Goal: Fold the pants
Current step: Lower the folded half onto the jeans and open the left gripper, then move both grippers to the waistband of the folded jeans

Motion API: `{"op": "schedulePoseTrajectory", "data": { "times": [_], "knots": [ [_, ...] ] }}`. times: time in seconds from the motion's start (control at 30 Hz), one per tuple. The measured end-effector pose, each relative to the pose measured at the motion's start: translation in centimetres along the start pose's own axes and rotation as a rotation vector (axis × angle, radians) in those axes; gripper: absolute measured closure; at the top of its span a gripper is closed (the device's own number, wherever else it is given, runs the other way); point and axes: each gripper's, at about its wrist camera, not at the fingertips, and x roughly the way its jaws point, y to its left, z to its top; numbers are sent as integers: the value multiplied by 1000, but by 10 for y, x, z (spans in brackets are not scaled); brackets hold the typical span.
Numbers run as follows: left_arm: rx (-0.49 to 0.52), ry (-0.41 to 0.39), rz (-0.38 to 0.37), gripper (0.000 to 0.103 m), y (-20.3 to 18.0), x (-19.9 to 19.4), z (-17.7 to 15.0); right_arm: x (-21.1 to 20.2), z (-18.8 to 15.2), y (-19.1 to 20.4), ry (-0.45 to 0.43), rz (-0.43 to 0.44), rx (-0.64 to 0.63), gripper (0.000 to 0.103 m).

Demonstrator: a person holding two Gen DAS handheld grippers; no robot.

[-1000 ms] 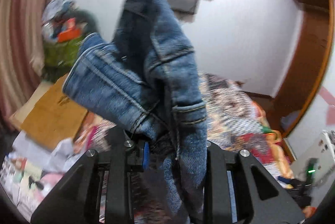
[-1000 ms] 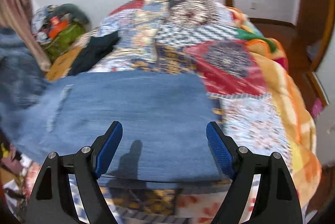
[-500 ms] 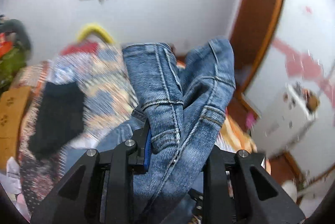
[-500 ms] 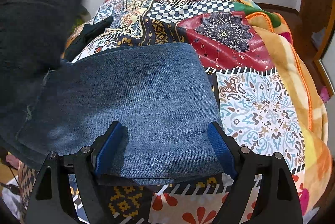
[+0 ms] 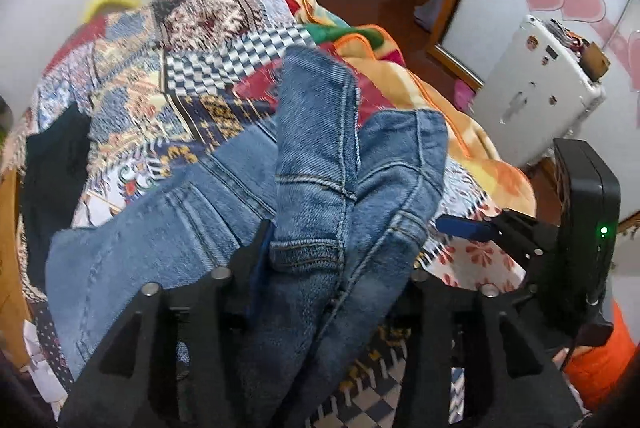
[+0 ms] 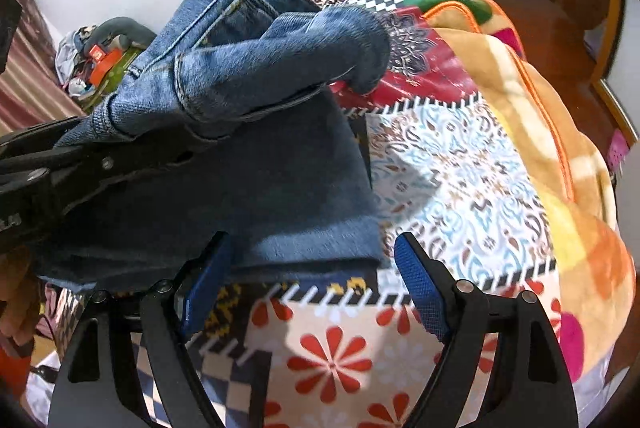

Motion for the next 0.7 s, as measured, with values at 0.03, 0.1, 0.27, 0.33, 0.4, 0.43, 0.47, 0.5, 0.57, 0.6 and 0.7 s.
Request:
{"op": "schedulePoseTrajectory", "data": {
  "times": [0.03, 0.1, 0.27, 0.33, 0.4, 0.43, 0.47, 0.5, 0.57, 0.6, 0.7],
  "knots": [
    [-6, 14, -5, 56, -1, 0, -2, -1, -2, -1, -1, 0, 3, 23],
    [-22, 30, -21, 51, 4, -1, -4, -3, -5, -2, 1, 0, 8, 23],
    [-33, 5, -72, 8, 4, -25, -13, -2, -7, -3, 15, -3, 14, 23],
    [-52, -55, -38, 5, 11, -40, -17, -3, -7, -2, 14, -3, 15, 23],
    [-80, -78, -25, 5, 23, -51, -18, -4, -9, -1, 18, -12, 13, 23],
    [-95, -94, -13, 5, 32, -57, -17, -4, -10, -1, 15, -11, 14, 23],
    [-107, -113, 11, 5, 42, -62, -15, -5, -10, 0, 14, -7, 15, 23],
    [-119, -135, 55, 5, 54, -67, -13, -5, -10, 0, 17, -8, 16, 23],
    [-141, -164, 145, 1, 83, -70, -6, -6, -11, 2, 18, -18, 16, 23],
    [-156, -170, 199, 1, 99, -70, -2, -7, -12, 1, 15, -22, 19, 23],
    [-212, -126, 325, 1, 148, -54, 10, -9, -14, 2, 18, -14, 28, 23]
  ]
}}
